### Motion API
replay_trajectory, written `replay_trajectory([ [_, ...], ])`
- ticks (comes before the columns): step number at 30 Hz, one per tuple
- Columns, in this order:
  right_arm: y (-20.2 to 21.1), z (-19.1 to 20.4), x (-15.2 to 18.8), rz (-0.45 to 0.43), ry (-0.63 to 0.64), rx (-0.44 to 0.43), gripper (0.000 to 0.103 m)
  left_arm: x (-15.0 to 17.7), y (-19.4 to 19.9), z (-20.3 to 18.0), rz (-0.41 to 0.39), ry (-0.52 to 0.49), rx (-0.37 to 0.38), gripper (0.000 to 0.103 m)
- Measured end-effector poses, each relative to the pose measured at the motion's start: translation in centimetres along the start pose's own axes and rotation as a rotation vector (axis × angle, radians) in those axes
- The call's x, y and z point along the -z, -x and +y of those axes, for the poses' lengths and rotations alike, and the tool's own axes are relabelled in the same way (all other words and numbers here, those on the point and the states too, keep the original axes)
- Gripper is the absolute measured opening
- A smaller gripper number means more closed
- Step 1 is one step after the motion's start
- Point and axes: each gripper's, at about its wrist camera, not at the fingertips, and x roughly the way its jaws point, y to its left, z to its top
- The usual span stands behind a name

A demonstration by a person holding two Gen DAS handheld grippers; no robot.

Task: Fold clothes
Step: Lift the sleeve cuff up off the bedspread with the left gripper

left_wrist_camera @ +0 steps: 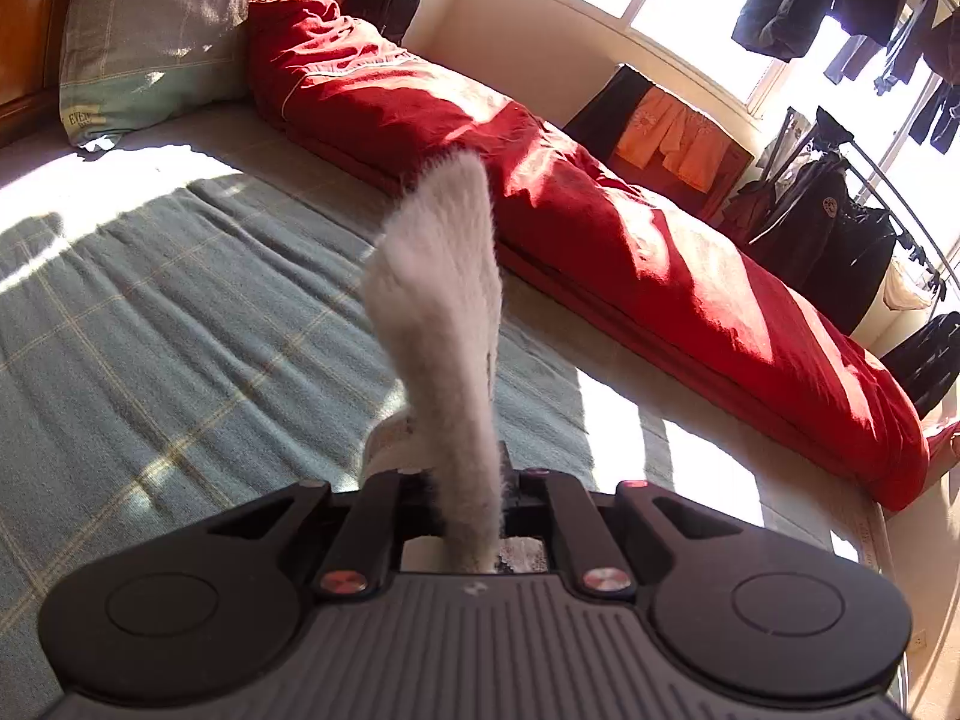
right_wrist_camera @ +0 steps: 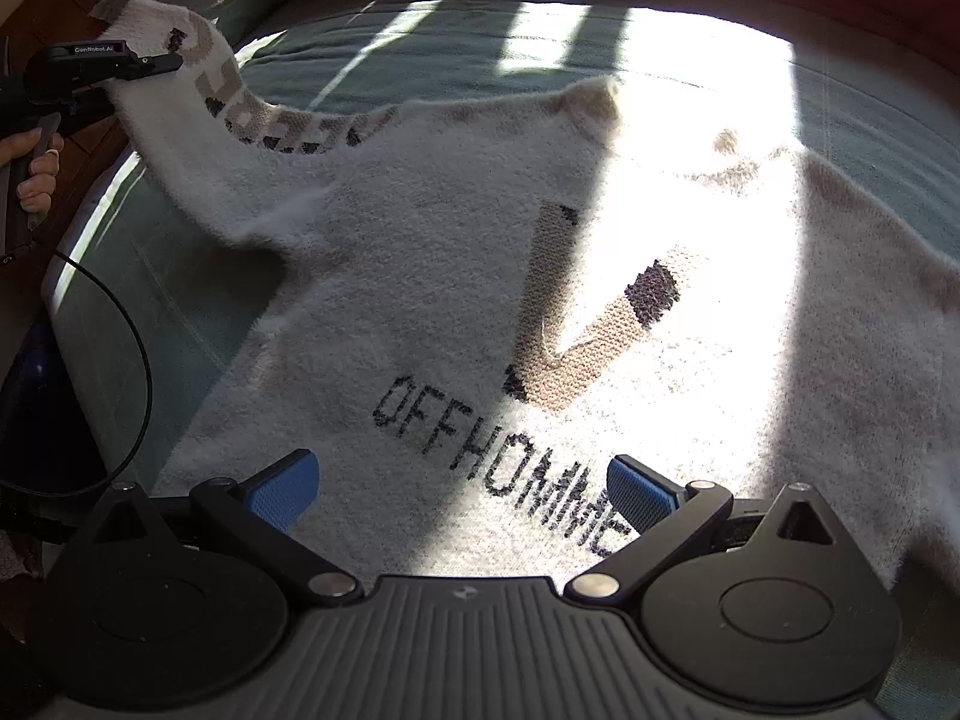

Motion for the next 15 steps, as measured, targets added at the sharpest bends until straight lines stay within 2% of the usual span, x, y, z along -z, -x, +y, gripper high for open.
replay_trajectory([
  [6, 1.2, -1.0, 0.5, -0.066, 0.028, 0.033, 0.103, 0.6, -0.6, -4.7, 0.006, -0.009, 0.088, 0.007],
  [10, 1.8, -1.6, 0.4, -0.102, 0.046, 0.045, 0.103, 1.6, -1.4, -8.1, 0.037, -0.024, 0.191, 0.007],
  [15, 2.6, -2.3, 0.4, -0.155, 0.069, 0.081, 0.103, 3.3, -2.8, -11.9, 0.07, -0.045, 0.259, 0.007],
])
